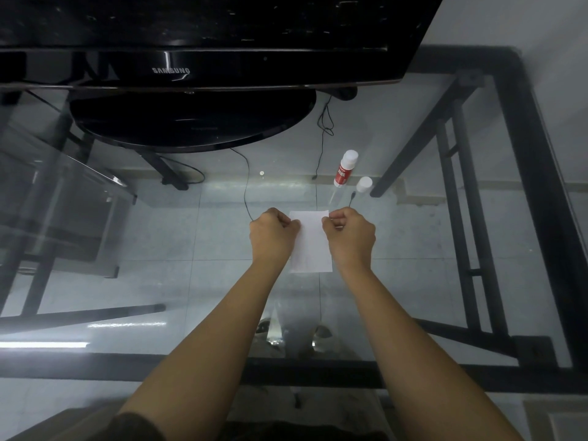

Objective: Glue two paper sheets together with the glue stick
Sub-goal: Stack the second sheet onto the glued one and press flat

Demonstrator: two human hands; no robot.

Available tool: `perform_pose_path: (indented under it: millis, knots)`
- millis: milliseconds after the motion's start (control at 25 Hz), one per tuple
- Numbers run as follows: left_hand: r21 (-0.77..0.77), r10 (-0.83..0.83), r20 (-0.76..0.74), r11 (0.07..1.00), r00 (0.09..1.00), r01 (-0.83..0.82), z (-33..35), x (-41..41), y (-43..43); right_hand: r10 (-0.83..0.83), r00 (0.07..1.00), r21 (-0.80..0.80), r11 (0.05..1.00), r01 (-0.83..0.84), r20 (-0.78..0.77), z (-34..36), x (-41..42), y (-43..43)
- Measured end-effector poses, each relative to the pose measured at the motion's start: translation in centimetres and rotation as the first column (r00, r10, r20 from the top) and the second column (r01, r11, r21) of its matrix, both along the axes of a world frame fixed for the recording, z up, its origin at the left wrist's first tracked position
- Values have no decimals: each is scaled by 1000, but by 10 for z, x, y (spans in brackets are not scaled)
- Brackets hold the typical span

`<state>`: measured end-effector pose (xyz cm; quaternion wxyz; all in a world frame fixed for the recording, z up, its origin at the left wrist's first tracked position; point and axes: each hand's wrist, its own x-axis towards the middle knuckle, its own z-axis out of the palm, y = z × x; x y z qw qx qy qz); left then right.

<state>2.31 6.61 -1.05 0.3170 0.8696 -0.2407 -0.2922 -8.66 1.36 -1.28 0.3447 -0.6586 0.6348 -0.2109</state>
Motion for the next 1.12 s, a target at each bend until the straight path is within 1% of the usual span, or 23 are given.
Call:
perform_pose_path:
  millis: [160,200,240,280,320,360,400,440,480,520,560,680,840,920,960,1000,1040,1080,1120]
  knots:
    - [57,-2,-26,998,1000,4,6,2,-5,11,996,-35,999,-14,-92,-1,-1,-3]
    - [63,0,-38,998,999,3,7,2,-6,47,993,-63,997,-53,-104,-1,-5,-4]
    - [68,1,-49,998,999,2,8,2,-6,117,987,-104,986,-129,-109,-1,-11,-4]
    - [74,1,-52,997,999,2,8,3,-7,224,967,-154,958,-242,-122,-3,-18,-6]
    - [79,-2,-50,997,999,6,8,3,-7,350,924,-190,907,-376,-156,-4,-26,-7]
    - [84,-6,-46,996,999,10,7,3,-7,473,855,-192,838,-511,-213,-7,-34,-9]
    - [89,-8,-44,996,999,12,7,3,-8,576,767,-156,761,-629,-283,-9,-42,-10]
    - [92,-10,-42,996,999,14,7,3,-8,645,679,-105,694,-713,-350,-12,-48,-10]
    - [94,-13,-42,995,999,17,6,3,-8,682,612,-60,646,-761,-401,-15,-53,-9]
    - [95,-20,-39,995,999,24,6,4,-8,696,573,-34,623,-782,-432,-19,-56,-8]
    - [97,-30,-32,995,999,33,5,4,-8,696,560,-23,618,-786,-449,-22,-57,-6]
    - [113,-50,-18,992,999,52,3,7,-7,667,569,-29,636,-771,-481,-26,-57,-2]
    - [108,-103,41,989,994,99,-1,9,-5,646,568,-45,640,-767,-510,-28,-56,-1]
    - [162,-138,116,980,984,118,-4,8,0,645,573,-44,644,-764,-505,-27,-56,-1]
    - [201,-173,178,970,969,136,-5,9,3,644,575,-44,646,-762,-504,-27,-56,-2]
    - [207,-216,239,964,947,168,-7,11,8,645,575,-45,645,-762,-503,-26,-55,-2]
    - [162,-258,282,962,924,219,-8,15,12,646,575,-46,644,-764,-502,-26,-55,-2]
    - [61,-284,296,958,912,279,-9,20,16,649,574,-47,642,-766,-499,-26,-55,-3]
    - [-74,-306,280,938,910,339,-9,28,20,653,574,-45,640,-767,-494,-27,-55,-3]
